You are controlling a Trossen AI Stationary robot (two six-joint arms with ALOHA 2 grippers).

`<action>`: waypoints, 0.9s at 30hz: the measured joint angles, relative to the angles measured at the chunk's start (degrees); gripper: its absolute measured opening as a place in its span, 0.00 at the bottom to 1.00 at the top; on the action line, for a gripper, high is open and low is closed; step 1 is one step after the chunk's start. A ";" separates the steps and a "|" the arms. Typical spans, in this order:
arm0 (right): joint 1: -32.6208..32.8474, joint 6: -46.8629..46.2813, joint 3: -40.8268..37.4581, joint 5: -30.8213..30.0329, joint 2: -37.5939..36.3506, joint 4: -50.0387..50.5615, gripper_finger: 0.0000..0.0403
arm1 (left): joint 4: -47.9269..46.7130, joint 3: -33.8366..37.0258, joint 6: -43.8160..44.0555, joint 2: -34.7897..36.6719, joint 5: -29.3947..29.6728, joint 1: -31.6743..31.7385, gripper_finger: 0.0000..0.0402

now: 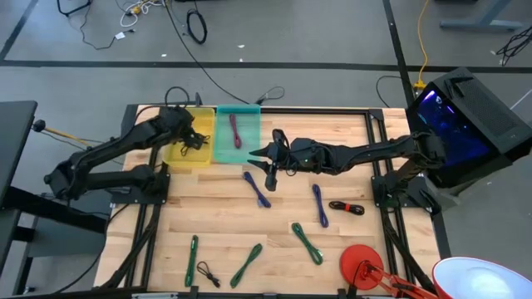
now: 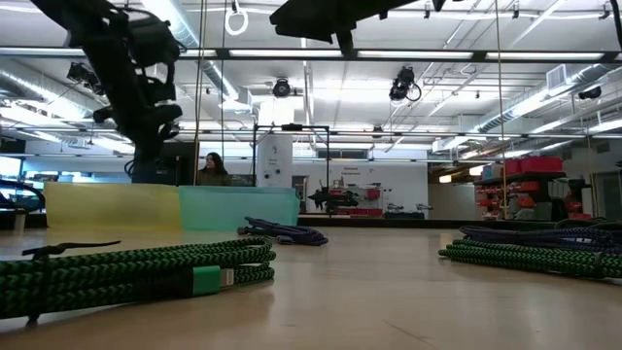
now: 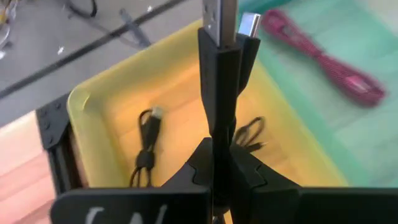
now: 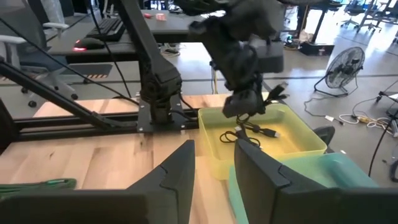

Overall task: Pick & Place USB Port
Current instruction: Put the black charger cable into the yellow bin, then put the purple charger cable into the green bin

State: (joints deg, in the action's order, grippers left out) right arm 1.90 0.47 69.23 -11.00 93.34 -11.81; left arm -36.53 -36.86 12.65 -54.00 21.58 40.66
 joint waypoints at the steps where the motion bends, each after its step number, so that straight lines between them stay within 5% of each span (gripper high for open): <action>1: 0.14 0.00 0.00 0.00 0.00 0.08 0.28 | -0.41 0.01 -0.19 -0.84 -0.92 1.11 0.04; 9: 0.38 0.08 0.00 0.00 0.00 0.21 0.28 | 2.16 0.00 -1.12 -4.17 -9.89 5.84 0.06; 21: 0.36 0.59 0.00 -0.09 0.02 0.72 0.28 | 2.48 0.02 -1.09 -4.27 -11.52 5.77 0.46; 27: 0.31 0.57 0.00 -0.11 0.04 2.68 0.28 | 2.58 0.00 -1.56 -3.87 -28.37 3.82 0.52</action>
State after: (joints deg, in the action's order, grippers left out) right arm 2.22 1.04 69.23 -11.11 93.38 -9.12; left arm -33.95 -36.86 11.09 -57.87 -6.79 44.47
